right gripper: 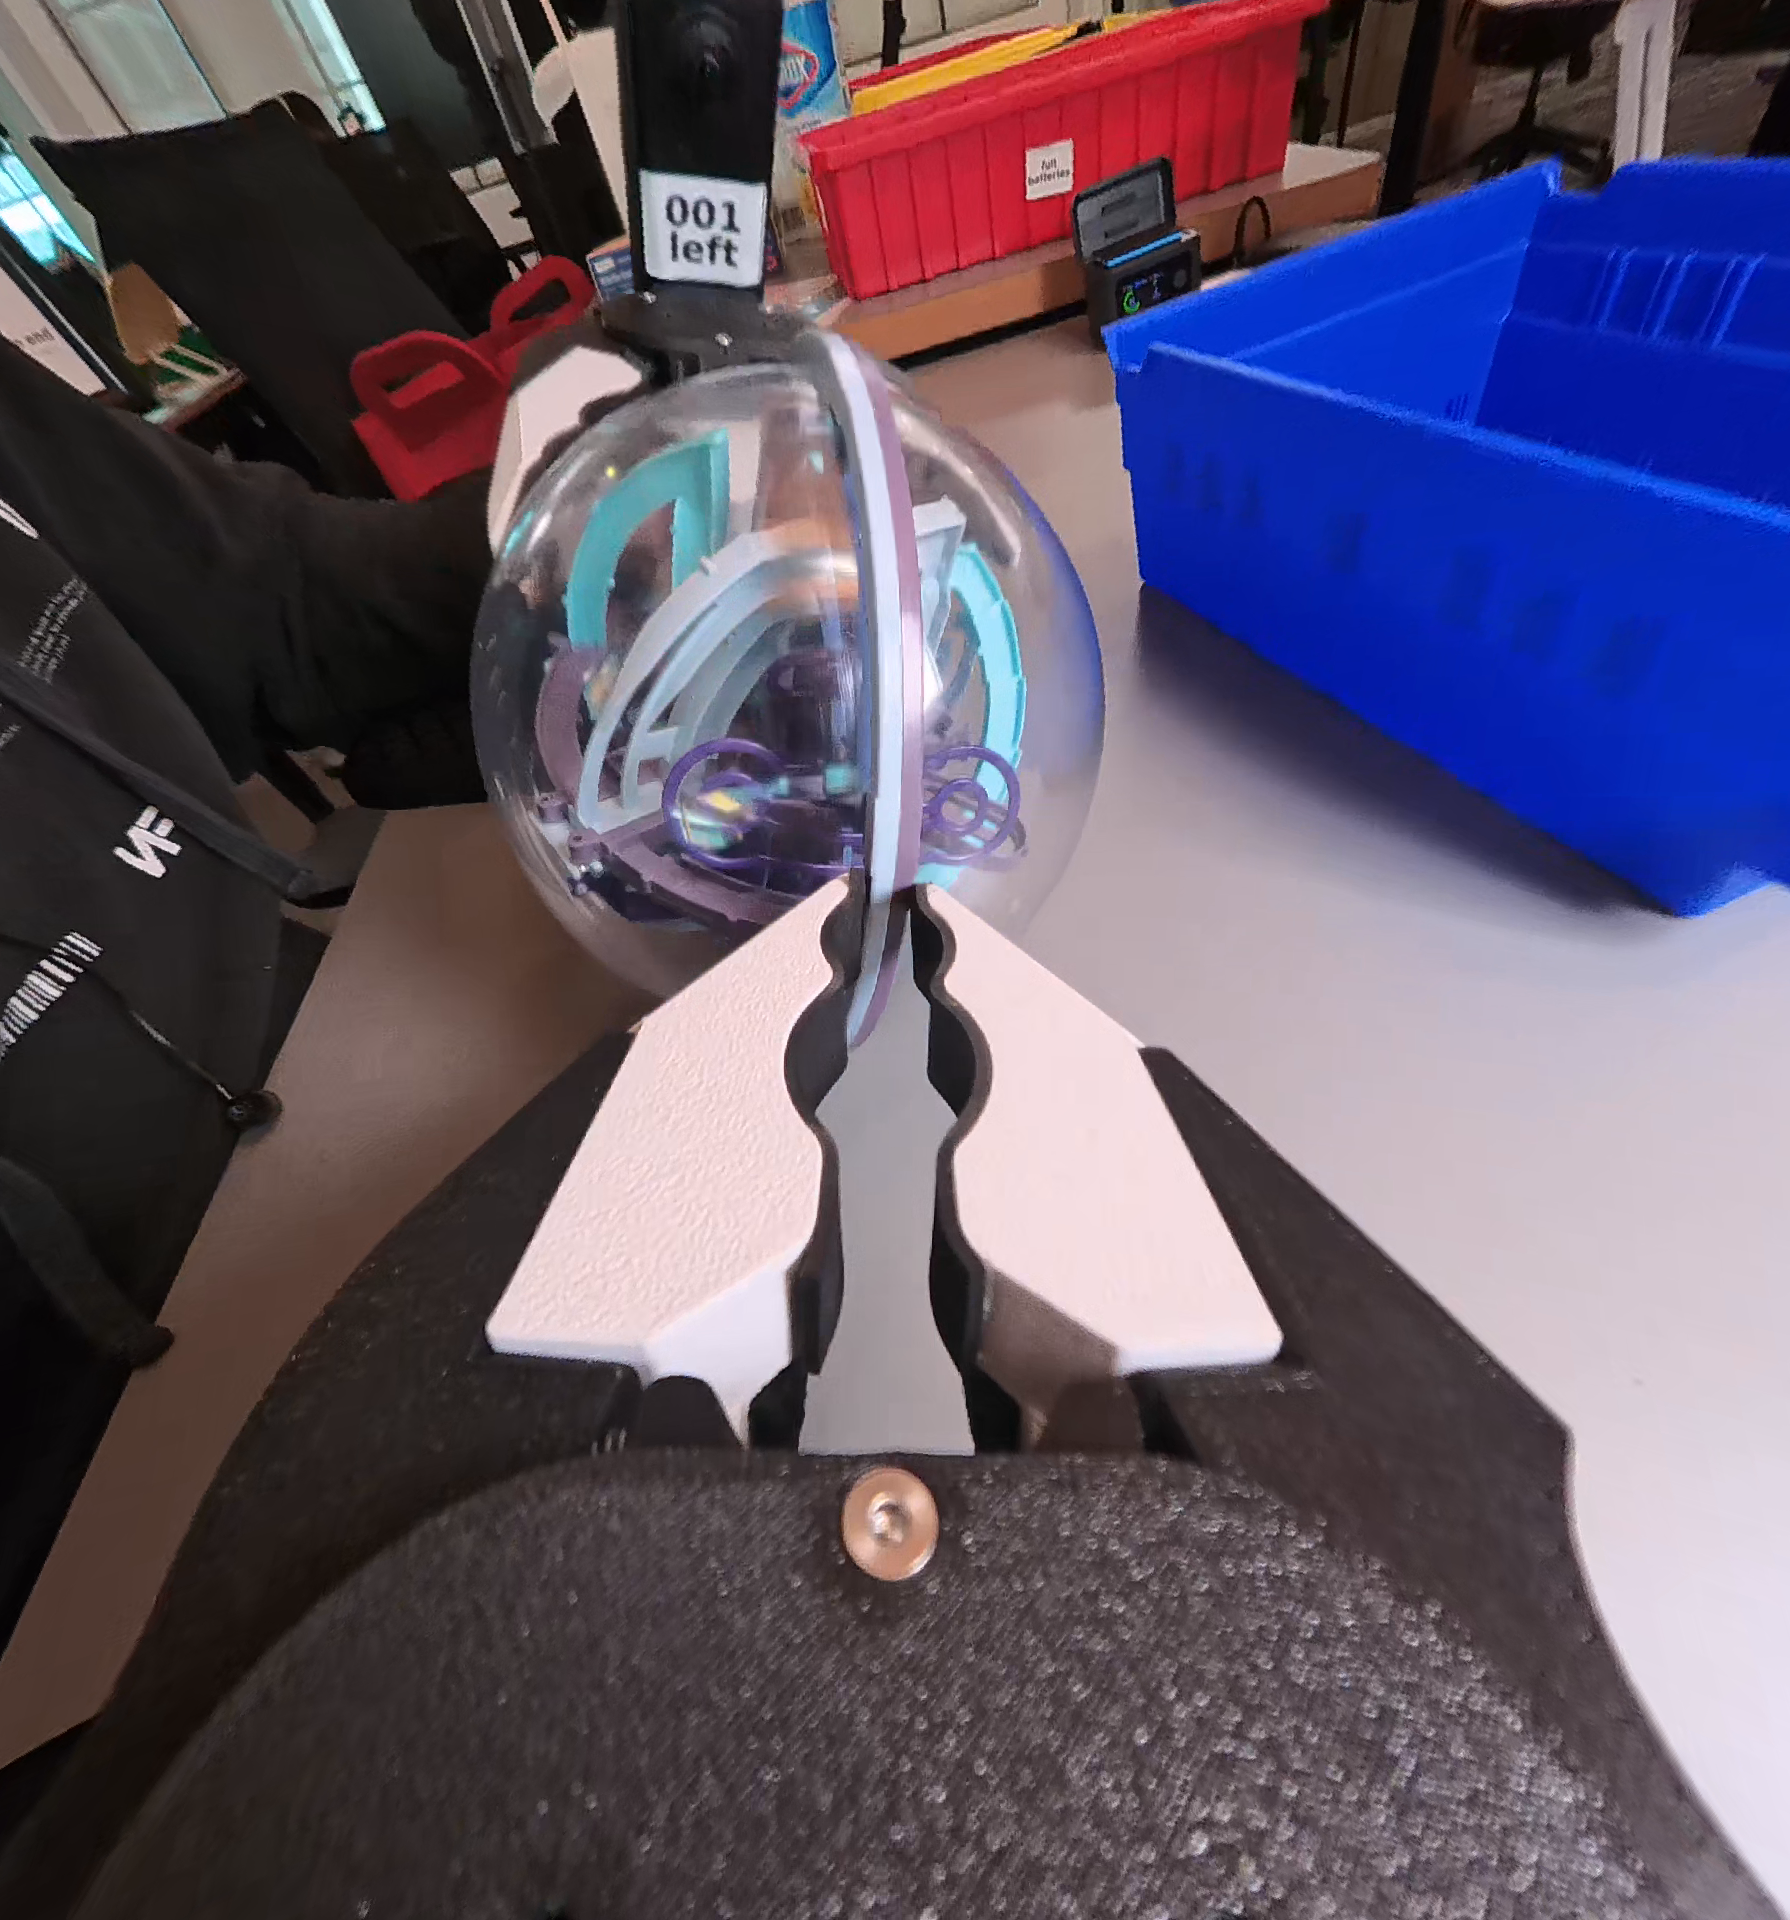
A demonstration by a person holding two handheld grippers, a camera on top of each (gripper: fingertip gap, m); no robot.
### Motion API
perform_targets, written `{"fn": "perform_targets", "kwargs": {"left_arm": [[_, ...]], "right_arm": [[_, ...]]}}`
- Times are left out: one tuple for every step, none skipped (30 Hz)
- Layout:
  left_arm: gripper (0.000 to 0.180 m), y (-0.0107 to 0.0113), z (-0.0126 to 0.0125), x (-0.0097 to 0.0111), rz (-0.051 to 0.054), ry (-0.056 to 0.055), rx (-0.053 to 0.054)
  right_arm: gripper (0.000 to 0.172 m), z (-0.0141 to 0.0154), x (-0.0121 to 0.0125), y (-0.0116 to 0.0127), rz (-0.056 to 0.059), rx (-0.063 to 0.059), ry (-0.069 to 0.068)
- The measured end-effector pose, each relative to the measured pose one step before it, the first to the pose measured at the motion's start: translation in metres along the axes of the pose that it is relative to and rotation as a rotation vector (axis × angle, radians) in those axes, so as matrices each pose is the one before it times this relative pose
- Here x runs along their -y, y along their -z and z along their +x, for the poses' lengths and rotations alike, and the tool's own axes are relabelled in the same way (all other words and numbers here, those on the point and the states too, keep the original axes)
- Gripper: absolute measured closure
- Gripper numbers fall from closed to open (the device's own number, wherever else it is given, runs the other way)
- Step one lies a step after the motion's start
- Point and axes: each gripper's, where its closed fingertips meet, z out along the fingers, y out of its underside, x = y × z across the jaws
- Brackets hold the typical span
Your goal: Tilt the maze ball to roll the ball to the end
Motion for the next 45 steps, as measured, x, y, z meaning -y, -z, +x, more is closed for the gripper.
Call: {"fn": "perform_targets", "kwargs": {"left_arm": [[0.054,0.00136,-0.00010,0.00216,0.0122,0.0026,-0.0002],[0.058,0.00215,0.00012,0.00230,0.0122,-0.0041,-0.0007],[0.061,0.00254,0.00004,0.00180,0.0084,-0.0076,0.0024],[0.058,0.00264,-0.00027,0.00053,0.0004,-0.0061,0.0078],[0.055,0.00221,0.00125,-0.00084,-0.0061,-0.0063,0.0017],[0.051,0.00177,0.00159,-0.00174,-0.0080,-0.0074,0.0050],[0.046,0.00092,0.00094,-0.00376,-0.0137,-0.0107,0.0134],[0.042,-0.00037,0.00154,-0.00625,-0.0225,-0.0133,0.0126],[0.038,-0.00173,0.00163,-0.00744,-0.0241,-0.0103,0.0126],[0.036,-0.00336,0.00106,-0.00754,-0.0241,-0.0053,0.0145],[0.036,-0.00441,0.00061,-0.00672,-0.0216,-0.0038,0.0146],[0.036,-0.00483,0.00103,-0.00536,-0.0205,-0.0055,0.0077],[0.036,-0.00444,0.00147,-0.00379,-0.0200,-0.0087,0.0006],[0.036,-0.00262,-0.00104,-0.00003,-0.0058,-0.0142,0.0131],[0.037,-0.00020,-0.00083,0.00291,0.0056,-0.0181,0.0062],[0.039,0.00072,0.00001,0.00409,0.0109,-0.0032,-0.0057],[0.041,0.00153,-0.00053,0.00448,0.0167,0.0003,-0.0044],[0.043,0.00137,-0.00110,0.00364,0.0151,0.0024,0.0002],[0.044,0.00120,-0.00130,0.00253,0.0094,0.0054,0.0017],[0.044,0.00071,-0.00095,0.00139,0.0052,0.0045,-0.0004],[0.045,0.00021,-0.00029,0.00064,0.0016,0.0009,-0.0031],[0.045,-0.00015,0.00013,0.00063,0.0020,-0.0051,-0.0045],[0.046,-0.00057,0.00041,0.00109,0.0038,-0.0100,-0.0069],[0.046,-0.00076,0.00056,0.00114,0.0021,-0.0121,-0.0093],[0.047,-0.00096,0.00031,0.00144,0.0001,-0.0108,-0.0103],[0.048,-0.00103,0.00051,0.00138,-0.0028,-0.0120,-0.0115],[0.049,-0.00116,0.00048,0.00203,-0.0014,-0.0152,-0.0106],[0.051,-0.00110,0.00048,0.00272,0.0030,-0.0166,-0.0088],[0.054,-0.00111,0.00062,0.00252,0.0027,-0.0131,-0.0107],[0.056,-0.00108,0.00096,0.00212,0.0024,-0.0076,-0.0135],[0.057,-0.00118,0.00064,0.00175,0.0037,-0.0010,-0.0120],[0.057,-0.00087,0.00072,0.00142,0.0057,-0.0013,-0.0122],[0.057,-0.00042,0.00110,0.00140,0.0086,0.0002,-0.0141],[0.057,-0.00036,0.00116,0.00151,0.0112,0.0028,-0.0123],[0.058,-0.00043,0.00142,0.00131,0.0118,0.0035,-0.0094],[0.058,-0.00021,0.00020,0.00152,0.0133,0.0013,0.0010],[0.059,0.00052,-0.00049,0.00104,0.0110,0.0019,0.0055],[0.060,0.00141,-0.00112,0.00076,0.0075,0.0043,0.0077],[0.059,0.00216,-0.00284,0.00024,0.0033,0.0061,0.0202],[0.059,0.00300,-0.00319,-0.00003,0.0004,0.0053,0.0271],[0.059,0.00367,-0.00318,-0.00009,0.0031,0.0017,0.0311],[0.058,0.00397,-0.00256,-0.00047,0.0035,0.0053,0.0318],[0.055,0.00376,-0.00114,-0.00104,0.0029,0.0132,0.0245],[0.053,0.00309,0.00000,-0.00138,0.0045,0.0150,0.0221],[0.051,0.00179,-0.00033,-0.00249,0.0006,0.0118,0.0278]], "right_arm": [[0.166,-0.00006,-0.00507,-0.00118,-0.0083,0.0031,-0.0164],[0.166,0.00016,-0.00474,-0.00076,-0.0069,0.0018,-0.0140],[0.166,-0.00016,-0.00383,-0.00028,-0.0037,0.0028,-0.0123],[0.166,-0.00014,-0.00377,-0.00006,-0.0056,0.0016,-0.0103],[0.166,-0.00031,-0.00355,0.00022,-0.0060,0.0003,-0.0065],[0.166,-0.00083,-0.00301,0.00036,-0.0051,0.0001,-0.0019],[0.166,-0.00097,-0.00256,0.00040,-0.0040,-0.0018,0.0021],[0.166,-0.00110,-0.00227,0.00036,-0.0049,-0.0040,0.0041],[0.166,-0.00101,-0.00259,0.00026,-0.0083,-0.0055,0.0065],[0.166,-0.00095,-0.00327,-0.00018,-0.0133,-0.0073,0.0120],[0.166,-0.00105,-0.00380,-0.00095,-0.0188,-0.0095,0.0199],[0.166,-0.00117,-0.00384,-0.00185,-0.0239,-0.0107,0.0274],[0.165,-0.00186,-0.00343,-0.00288,-0.0291,-0.0084,0.0307],[0.165,-0.00266,-0.00375,-0.00351,-0.0345,-0.0031,0.0326],[0.165,-0.00252,-0.00440,-0.00358,-0.0399,-0.0039,0.0322],[0.165,-0.00193,-0.00493,-0.00337,-0.0435,-0.0079,0.0293],[0.164,-0.00261,-0.00441,-0.00158,-0.0409,0.0000,0.0258],[0.154,-0.00286,-0.00224,0.00143,-0.0263,0.0096,0.0169],[0.145,-0.00142,0.00112,0.00500,-0.0019,0.0104,0.0039],[0.137,0.00011,0.00433,0.00757,0.0200,0.0105,-0.0050],[0.128,0.00282,0.00682,0.00906,0.0316,0.0011,-0.0072],[0.124,0.00680,0.00831,0.00934,0.0356,-0.0176,-0.0030],[0.124,0.00810,0.00920,0.00848,0.0350,-0.0210,0.0021],[0.125,0.00674,0.00970,0.00646,0.0352,-0.0105,0.0021],[0.128,0.00452,0.00969,0.00420,0.0359,0.0029,-0.0014],[0.130,0.00285,0.00791,0.00190,0.0300,0.0125,-0.0037],[0.132,0.00147,0.00527,0.00008,0.0203,0.0195,-0.0045],[0.134,0.00073,0.00235,-0.00121,0.0115,0.0236,-0.0072],[0.135,0.00028,-0.00027,-0.00192,0.0038,0.0276,-0.0131],[0.138,-0.00114,-0.00208,-0.00222,0.0006,0.0363,-0.0175],[0.143,-0.00296,-0.00302,-0.00216,0.0009,0.0464,-0.0183],[0.145,-0.00309,-0.00311,-0.00148,0.0037,0.0433,-0.0188],[0.148,-0.00064,-0.00322,-0.00060,0.0050,0.0224,-0.0165],[0.156,0.00112,-0.00386,-0.00030,0.0004,0.0039,-0.0076],[0.165,0.00040,-0.00415,-0.00073,-0.0031,-0.0019,0.0034],[0.165,-0.00052,-0.00318,-0.00127,0.0002,-0.0041,0.0065],[0.165,0.00005,-0.00226,-0.00111,0.0011,-0.0121,0.0069],[0.165,-0.00047,-0.00165,-0.00080,0.0009,-0.0117,0.0110],[0.165,0.00005,-0.00076,-0.00029,0.0052,-0.0188,0.0152],[0.165,0.00062,0.00026,-0.00004,0.0118,-0.0258,0.0165],[0.165,0.00038,0.00054,0.00007,0.0155,-0.0272,0.0132],[0.165,0.00010,0.00033,-0.00012,0.0185,-0.0267,0.0095],[0.166,-0.00087,-0.00032,-0.00009,0.0176,-0.0211,0.0056],[0.165,-0.00171,-0.00136,0.00003,0.0113,-0.0152,0.0049],[0.165,-0.00164,-0.00195,0.00017,0.0044,-0.0135,0.0053]]}}
